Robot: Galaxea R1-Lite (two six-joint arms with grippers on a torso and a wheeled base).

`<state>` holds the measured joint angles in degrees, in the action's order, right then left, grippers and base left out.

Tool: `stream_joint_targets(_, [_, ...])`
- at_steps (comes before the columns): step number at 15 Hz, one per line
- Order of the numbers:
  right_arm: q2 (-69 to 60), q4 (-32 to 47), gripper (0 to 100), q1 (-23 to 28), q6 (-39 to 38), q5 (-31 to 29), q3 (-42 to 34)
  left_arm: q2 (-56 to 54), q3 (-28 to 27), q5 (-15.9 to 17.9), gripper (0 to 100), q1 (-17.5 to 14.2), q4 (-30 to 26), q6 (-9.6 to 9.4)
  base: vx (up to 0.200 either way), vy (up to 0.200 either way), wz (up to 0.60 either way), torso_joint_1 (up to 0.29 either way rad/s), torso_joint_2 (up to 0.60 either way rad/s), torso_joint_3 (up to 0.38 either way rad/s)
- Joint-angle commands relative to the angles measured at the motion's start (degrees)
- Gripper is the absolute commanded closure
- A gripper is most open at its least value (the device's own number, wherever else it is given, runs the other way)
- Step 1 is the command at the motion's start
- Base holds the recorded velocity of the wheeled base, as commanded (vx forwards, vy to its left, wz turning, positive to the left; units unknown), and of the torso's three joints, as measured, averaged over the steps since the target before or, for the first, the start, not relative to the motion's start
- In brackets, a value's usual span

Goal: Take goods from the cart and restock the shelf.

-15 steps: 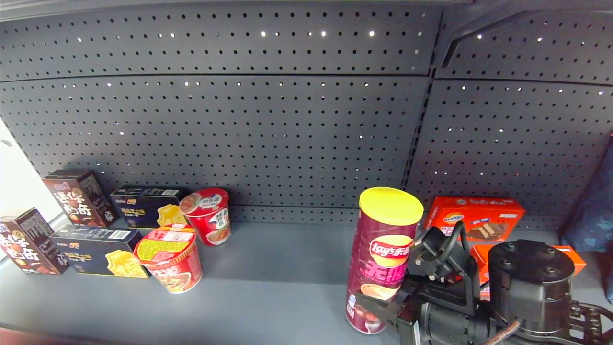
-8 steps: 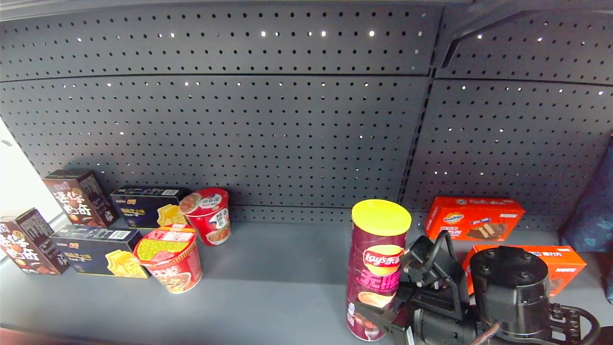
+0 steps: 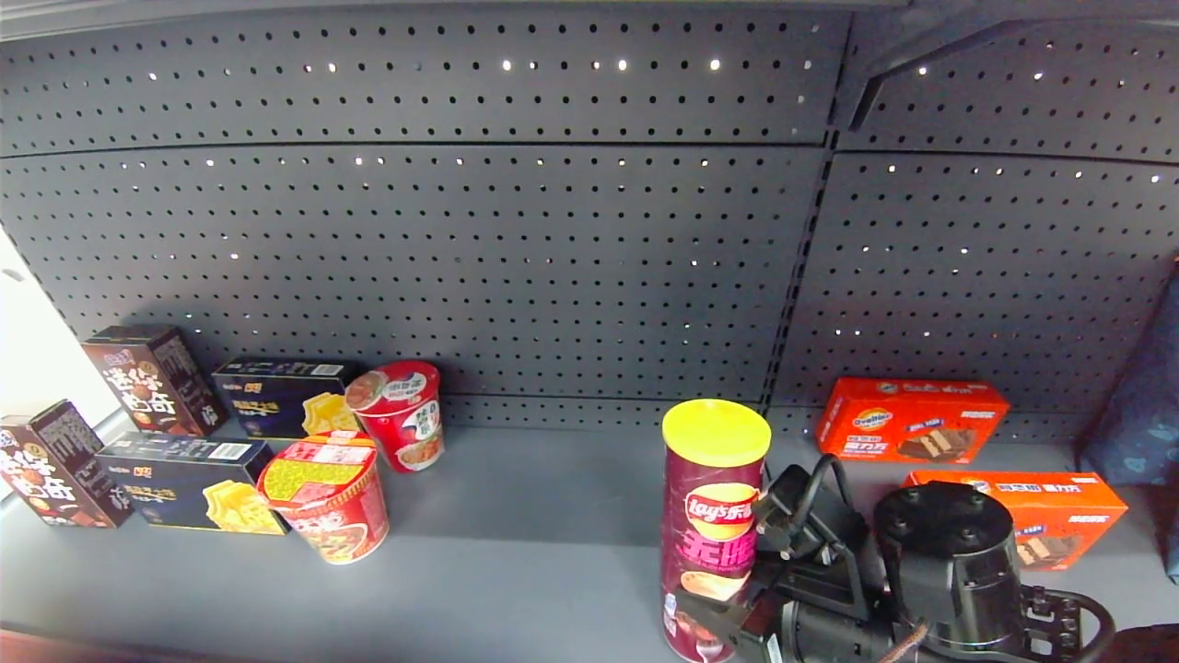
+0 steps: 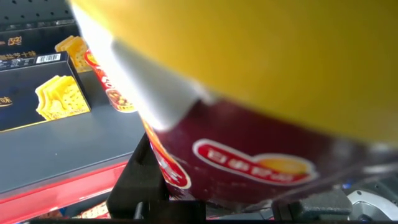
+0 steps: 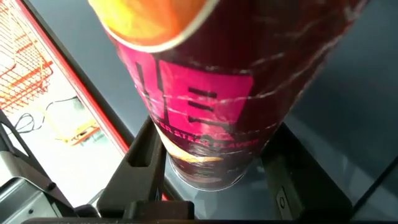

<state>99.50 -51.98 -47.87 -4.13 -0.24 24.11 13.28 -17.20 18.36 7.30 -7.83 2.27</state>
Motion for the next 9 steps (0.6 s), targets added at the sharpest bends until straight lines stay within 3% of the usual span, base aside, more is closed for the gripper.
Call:
stream_joint_targets(1, [1.1, -0.1, 100, 0.1, -0.1, 0.0, 0.3, -0.1, 0.4, 0.0, 100, 0.0, 0.0, 0.02, 0.000, 0.000, 0.00, 0.000, 0.00, 0.000])
stream_joint_targets(2, [1.7, -0.1, 0, 0.1, 0.0, 0.2, 0.3, -0.1, 0.5, 0.0, 100, 0.0, 0.0, 0.02, 0.000, 0.000, 0.00, 0.000, 0.00, 0.000])
stream_joint_targets(9, [-1.6, -0.3, 0, -0.5, 0.0, -0.3, -1.2, -0.1, 1.3, 0.1, 100, 0.1, 0.1, 0.02, 0.000, 0.000, 0.00, 0.000, 0.00, 0.000])
